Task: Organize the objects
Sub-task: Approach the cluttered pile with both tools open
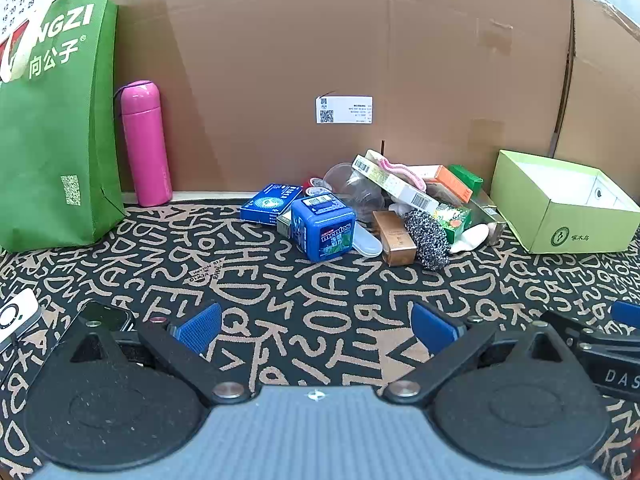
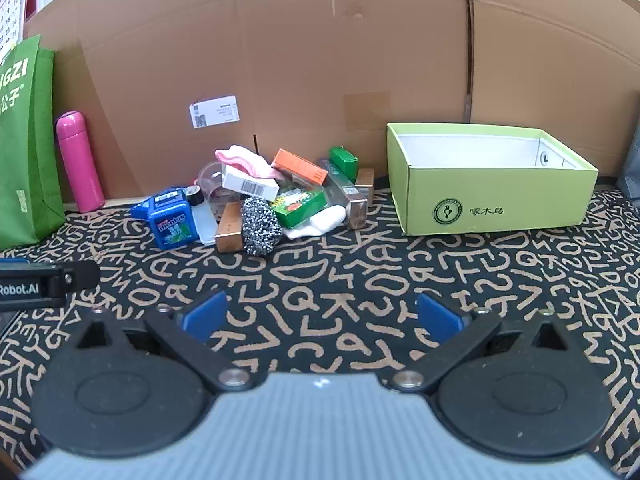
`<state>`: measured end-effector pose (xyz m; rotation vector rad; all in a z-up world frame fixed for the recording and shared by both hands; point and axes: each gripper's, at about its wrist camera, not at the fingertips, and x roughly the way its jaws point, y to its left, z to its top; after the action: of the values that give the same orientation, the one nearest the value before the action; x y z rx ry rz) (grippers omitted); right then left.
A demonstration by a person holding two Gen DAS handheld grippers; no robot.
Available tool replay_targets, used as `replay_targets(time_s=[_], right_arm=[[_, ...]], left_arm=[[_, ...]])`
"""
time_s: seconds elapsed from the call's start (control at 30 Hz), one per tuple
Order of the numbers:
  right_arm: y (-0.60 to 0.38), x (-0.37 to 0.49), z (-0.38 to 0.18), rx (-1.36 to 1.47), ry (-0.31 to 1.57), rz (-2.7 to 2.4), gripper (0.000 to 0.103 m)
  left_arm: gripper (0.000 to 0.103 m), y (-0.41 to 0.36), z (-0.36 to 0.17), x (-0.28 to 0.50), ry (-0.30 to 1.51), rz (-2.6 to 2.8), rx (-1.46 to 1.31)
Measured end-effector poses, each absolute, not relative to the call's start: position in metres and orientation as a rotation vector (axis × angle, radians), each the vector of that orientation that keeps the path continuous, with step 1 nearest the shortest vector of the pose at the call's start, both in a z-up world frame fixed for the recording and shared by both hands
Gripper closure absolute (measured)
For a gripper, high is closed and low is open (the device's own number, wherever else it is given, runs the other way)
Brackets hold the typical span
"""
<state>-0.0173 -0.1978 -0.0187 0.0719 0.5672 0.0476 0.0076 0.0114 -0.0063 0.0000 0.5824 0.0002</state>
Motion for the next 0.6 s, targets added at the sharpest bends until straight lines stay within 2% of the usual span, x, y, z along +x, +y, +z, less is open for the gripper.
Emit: replay_targets(time_s=[0.6], right_arm=[[-0.193, -0.003, -0.025, 0.061, 0.597, 0.051, 0.0]], left_arm=[[0.0, 0.011, -0.013, 0.024, 0.616, -0.007, 0.01]])
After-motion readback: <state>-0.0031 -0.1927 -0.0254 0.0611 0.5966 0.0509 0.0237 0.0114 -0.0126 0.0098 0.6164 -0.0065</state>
